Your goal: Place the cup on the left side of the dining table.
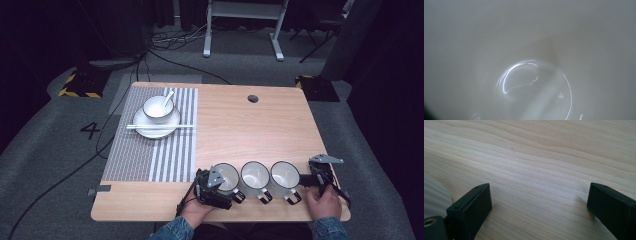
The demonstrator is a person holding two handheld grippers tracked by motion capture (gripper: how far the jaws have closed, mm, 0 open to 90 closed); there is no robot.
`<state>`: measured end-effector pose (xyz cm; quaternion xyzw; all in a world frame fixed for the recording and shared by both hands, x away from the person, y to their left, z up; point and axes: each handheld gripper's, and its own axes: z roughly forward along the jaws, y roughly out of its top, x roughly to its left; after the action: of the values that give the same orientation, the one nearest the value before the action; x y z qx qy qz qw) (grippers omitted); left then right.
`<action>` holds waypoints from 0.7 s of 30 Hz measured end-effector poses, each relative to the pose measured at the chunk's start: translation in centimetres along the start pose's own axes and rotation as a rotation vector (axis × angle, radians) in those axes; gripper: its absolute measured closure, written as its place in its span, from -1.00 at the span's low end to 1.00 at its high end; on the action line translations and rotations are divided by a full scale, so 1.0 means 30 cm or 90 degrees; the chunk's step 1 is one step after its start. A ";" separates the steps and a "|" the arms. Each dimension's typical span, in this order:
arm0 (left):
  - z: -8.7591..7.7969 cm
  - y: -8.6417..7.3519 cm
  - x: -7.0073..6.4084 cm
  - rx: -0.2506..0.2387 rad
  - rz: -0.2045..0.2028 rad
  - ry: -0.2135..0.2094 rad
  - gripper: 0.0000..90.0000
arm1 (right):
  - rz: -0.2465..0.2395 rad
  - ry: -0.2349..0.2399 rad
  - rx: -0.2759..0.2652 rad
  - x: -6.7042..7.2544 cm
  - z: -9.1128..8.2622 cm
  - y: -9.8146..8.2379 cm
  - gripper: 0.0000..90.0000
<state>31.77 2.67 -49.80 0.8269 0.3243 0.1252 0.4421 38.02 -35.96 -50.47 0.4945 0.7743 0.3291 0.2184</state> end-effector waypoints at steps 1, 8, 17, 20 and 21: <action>0.000 0.000 0.000 -0.002 0.000 0.000 -0.96 | 0.000 0.000 0.000 0.000 0.000 0.000 -0.87; -0.006 0.001 -0.005 -0.006 0.008 0.013 -0.94 | 0.000 0.000 0.000 0.000 0.000 0.000 -0.87; -0.055 0.034 0.001 -0.047 0.011 0.010 -0.94 | 0.000 0.000 0.000 0.000 0.000 0.000 -0.87; -0.084 0.058 -0.010 -0.055 0.035 0.021 -0.94 | 0.000 0.000 0.000 0.000 0.000 0.000 -0.87; -0.097 0.070 -0.014 -0.054 0.045 0.021 -0.94 | 0.000 0.000 0.000 0.000 0.000 0.000 -0.87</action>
<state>30.92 3.45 -46.38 0.8160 0.2967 0.1681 0.4668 38.03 -35.96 -50.47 0.4943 0.7744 0.3290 0.2185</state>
